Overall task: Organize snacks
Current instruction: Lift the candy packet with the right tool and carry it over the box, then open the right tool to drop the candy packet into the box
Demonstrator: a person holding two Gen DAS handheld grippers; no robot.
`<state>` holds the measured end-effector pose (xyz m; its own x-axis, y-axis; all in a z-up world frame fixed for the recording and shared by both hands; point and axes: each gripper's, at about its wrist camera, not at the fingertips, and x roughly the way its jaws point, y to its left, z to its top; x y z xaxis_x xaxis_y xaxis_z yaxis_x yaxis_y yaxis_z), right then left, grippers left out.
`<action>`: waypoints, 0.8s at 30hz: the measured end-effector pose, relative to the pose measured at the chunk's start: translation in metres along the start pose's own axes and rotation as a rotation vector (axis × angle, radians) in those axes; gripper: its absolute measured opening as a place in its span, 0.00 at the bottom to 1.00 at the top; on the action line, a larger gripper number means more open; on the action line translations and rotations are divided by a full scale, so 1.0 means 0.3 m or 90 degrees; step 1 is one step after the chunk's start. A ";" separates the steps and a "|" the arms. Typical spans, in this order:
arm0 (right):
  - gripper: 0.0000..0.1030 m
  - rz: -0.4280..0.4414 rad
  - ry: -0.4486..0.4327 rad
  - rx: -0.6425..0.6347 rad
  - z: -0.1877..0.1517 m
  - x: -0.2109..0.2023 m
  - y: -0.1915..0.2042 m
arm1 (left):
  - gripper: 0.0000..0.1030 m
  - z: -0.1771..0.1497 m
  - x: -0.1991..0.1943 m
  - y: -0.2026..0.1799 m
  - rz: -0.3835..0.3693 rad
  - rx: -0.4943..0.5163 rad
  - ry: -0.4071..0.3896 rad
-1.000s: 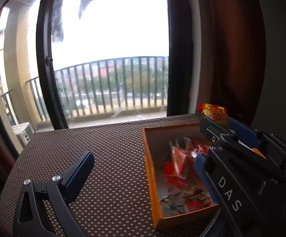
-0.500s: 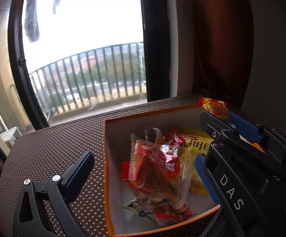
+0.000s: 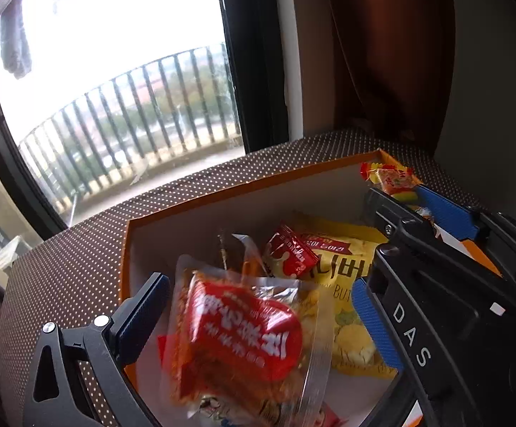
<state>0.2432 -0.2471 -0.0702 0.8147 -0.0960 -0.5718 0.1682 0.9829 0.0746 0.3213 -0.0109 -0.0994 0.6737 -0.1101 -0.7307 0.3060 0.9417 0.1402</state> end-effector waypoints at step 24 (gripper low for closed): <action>0.75 -0.013 0.052 0.036 -0.060 -0.058 -0.030 | 0.99 -0.060 -0.091 -0.035 0.000 0.006 -0.026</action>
<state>0.2175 -0.2515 -0.0755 0.7631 -0.1013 -0.6382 0.2175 0.9703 0.1061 0.2876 -0.0120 -0.0929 0.7013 -0.1228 -0.7022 0.3119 0.9386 0.1473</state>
